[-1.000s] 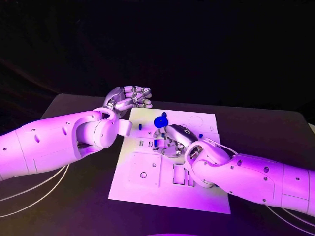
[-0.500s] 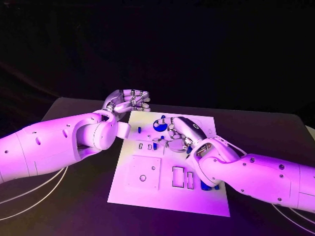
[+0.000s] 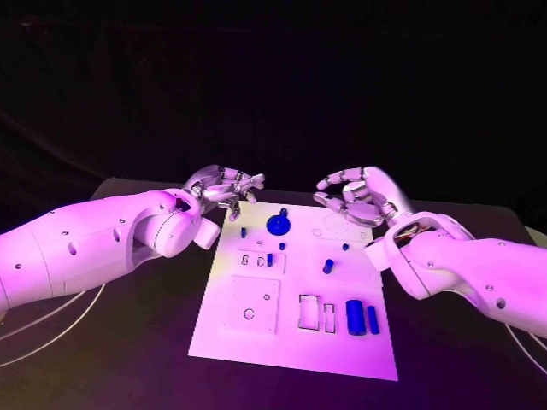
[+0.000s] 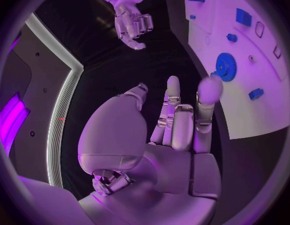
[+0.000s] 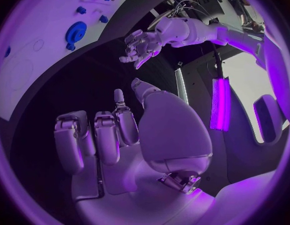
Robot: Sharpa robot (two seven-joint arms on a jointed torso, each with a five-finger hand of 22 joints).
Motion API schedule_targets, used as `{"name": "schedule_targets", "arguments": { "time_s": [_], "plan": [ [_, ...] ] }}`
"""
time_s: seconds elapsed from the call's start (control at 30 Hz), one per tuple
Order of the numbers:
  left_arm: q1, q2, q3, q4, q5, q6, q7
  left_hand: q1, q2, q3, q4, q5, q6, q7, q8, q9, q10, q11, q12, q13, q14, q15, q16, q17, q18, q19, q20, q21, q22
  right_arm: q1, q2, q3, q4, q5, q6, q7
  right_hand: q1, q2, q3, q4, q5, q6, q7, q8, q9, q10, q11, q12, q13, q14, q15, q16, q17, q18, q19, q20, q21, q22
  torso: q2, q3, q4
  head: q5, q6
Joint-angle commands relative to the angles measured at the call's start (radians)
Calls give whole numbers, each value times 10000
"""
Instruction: Assemble the parts on the task board
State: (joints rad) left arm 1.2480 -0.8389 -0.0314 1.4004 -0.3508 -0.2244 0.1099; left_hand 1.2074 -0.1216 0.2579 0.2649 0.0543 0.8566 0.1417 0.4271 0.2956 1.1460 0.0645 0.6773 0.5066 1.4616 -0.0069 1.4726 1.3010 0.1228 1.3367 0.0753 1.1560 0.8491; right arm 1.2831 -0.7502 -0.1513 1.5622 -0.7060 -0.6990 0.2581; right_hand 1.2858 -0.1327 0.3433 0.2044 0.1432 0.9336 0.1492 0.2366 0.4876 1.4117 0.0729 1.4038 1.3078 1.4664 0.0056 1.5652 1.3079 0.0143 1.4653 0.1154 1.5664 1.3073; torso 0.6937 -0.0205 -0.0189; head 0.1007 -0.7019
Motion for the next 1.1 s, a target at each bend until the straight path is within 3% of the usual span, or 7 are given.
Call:
{"name": "schedule_targets", "arguments": {
  "time_s": [0.03, 0.13, 0.2, 0.33, 0.47, 0.67, 1.1],
  "plan": [
    [159, 83, 14, -13, -2407, 2175, -2604, 14, 97, -127, 289, 45, 204, -131, 567, 360, 221, -131, 1835, 1566, 878, -83, 730, 2206, -317, 514, -1, 1446, 2110, 143, -433, 1, 212, 2239, 947, 386, -34, 76, -16, 70, 45, 24, -53, 194, 117, 6, -83, 42, 886, 1015, -76, 22, 2512, -141, 1050, -78, 38, 2630, -117, 16, 13, -38, -12],
    [383, 162, 15, 46, -3465, 2974, -3634, -169, 168, -264, 274, -88, 132, -177, 847, 598, 382, -196, 2978, 2759, 1002, -133, 874, 2483, -395, 616, -59, 1857, 2684, 264, -910, 3, 402, 2527, 1144, 266, -18, 61, -35, 70, 62, -10, -74, 279, 176, 5, -100, 34, 876, 1012, -98, 17, 2498, -141, 1048, -102, 35, 2628, -158, 37, 6, -62, -10],
    [484, 204, 15, 93, -3979, 3326, -4076, -464, 221, -522, 279, -62, 228, -324, 1297, 948, 931, -314, 4309, 4224, 1092, -245, 982, 2698, -512, 842, -146, 2333, 3443, 308, -1137, 3, 490, 2620, 1218, 213, 5, 62, -36, 66, 106, -43, -84, 330, 212, -5, -111, 19, 860, 1011, -109, 16, 2496, -140, 1048, -116, 34, 2628, -176, 51, -7, -35, -17],
    [695, 402, 12, 136, -4997, 3881, -4984, -922, 296, -954, 271, -56, 296, -444, 1763, 1341, 1195, -411, 4991, 5005, 1092, -324, 982, 2698, -605, 1008, -210, 2663, 4009, 357, -1497, 2, 635, 2675, 1308, 118, 70, 44, -34, 53, 331, -183, -88, 466, 313, -7, -124, 6, 846, 1009, -132, 13, 2484, -138, 1043, -148, 26, 2623, -211, 102, -7, -11, -31],
    [800, 652, -17, 89, -5455, 4168, -5689, -1249, 426, -1335, 291, -61, 157, -507, 2071, 1682, 1210, -471, 5199, 5243, 1092, -384, 982, 2698, -631, 1042, -276, 2775, 4187, 377, -1696, 1, 713, 2636, 1346, 39, 73, 18, -46, 59, 377, -259, -76, 489, 335, -29, -118, -19, 819, 1002, -130, 4, 2457, -131, 1026, -153, 1, 2607, -223, 147, -6, 0, -35],
    [868, 1040, -127, -74, -5753, 4282, -6476, -1383, 504, -1566, 297, -63, 32, -518, 2194, 1856, 1150, -486, 5199, 5235, 1092, -403, 982, 2698, -652, 1082, -300, 2843, 4310, 389, -1827, -2, 723, 2473, 1350, -70, 74, -2, -52, 76, 434, -374, -53, 506, 356, -69, -101, -64, 773, 990, -120, -11, 2407, -113, 986, -151, -60, 2567, -232, 168, -7, 29, -122],
    [891, 1510, -322, -353, -5855, 4514, -6962, -1160, 603, -1631, 279, -50, -96, -514, 2233, 1981, 1179, -484, 5272, 5331, 1092, -406, 982, 2698, -711, 1220, -306, 2996, 4624, 393, -1879, -18, 650, 2324, 1303, -223, 96, -44, -48, 97, 624, -551, -14, 540, 386, -77, -69, -79, 758, 984, -96, -20, 2383, -102, 959, -136, -101, 2541, -207, 150, -1, 49, -250]
  ]
}}
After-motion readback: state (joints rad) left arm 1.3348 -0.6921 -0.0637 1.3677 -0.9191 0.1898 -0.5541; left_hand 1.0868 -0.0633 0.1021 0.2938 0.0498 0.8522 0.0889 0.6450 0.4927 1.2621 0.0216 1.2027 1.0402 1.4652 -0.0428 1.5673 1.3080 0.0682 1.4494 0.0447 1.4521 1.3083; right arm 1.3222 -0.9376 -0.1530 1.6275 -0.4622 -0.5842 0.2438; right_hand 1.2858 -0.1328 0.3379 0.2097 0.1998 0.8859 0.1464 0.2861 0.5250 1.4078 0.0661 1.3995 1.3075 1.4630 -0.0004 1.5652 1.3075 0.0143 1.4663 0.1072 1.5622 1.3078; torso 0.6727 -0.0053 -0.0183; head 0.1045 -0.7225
